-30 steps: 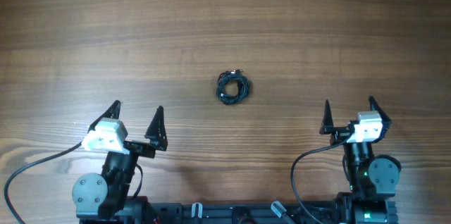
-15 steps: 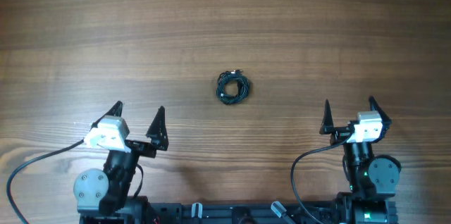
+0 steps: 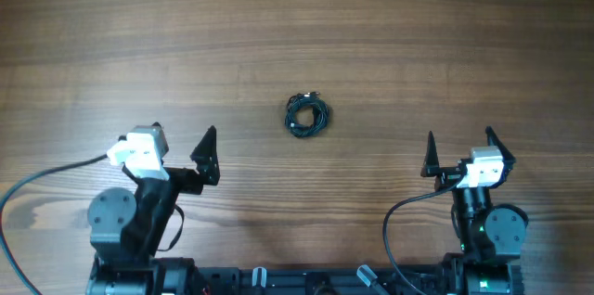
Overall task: Untangle cables
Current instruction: 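Move the left gripper forward toward the black cable coil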
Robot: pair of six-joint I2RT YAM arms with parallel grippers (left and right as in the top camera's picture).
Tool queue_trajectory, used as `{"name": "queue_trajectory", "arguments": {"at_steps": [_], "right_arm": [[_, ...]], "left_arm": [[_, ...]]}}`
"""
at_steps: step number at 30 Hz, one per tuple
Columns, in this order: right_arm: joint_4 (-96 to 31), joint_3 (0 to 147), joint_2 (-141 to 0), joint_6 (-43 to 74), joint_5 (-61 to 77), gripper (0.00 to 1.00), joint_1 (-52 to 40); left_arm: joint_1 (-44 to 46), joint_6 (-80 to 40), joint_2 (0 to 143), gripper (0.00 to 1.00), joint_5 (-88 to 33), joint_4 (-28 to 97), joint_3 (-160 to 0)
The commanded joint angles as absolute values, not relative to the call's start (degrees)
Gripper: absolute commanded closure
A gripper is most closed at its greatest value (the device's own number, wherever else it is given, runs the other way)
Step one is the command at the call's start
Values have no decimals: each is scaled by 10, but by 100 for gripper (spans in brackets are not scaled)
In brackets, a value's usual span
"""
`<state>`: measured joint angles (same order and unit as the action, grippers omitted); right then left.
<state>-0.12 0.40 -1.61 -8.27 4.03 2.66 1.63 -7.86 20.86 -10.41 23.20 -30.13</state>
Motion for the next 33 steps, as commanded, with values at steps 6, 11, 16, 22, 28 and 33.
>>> {"name": "queue_trajectory", "arguments": {"at_steps": [6,11,16,22,28,33], "right_arm": [[1,3,-17,-90,39,0,24],[1,3,-17,-90,39,0,24],[1,3,-17,-90,39,0,24],[1,3,-17,-90,39,0,24],[1,3,-17,-90,39,0,24],[1,3,-17,-90,39,0,24]], "left_arm": [[20,-82,253,0,-112,262,-349],[20,-82,253,0,-116,270,-349],[20,-82,253,0,-137,282,-349],[20,-89,253,0,-157,281,-349],[20,-142,253,0,-157,282,-349],[20,-160,254,0,-157,282,-349]]}}
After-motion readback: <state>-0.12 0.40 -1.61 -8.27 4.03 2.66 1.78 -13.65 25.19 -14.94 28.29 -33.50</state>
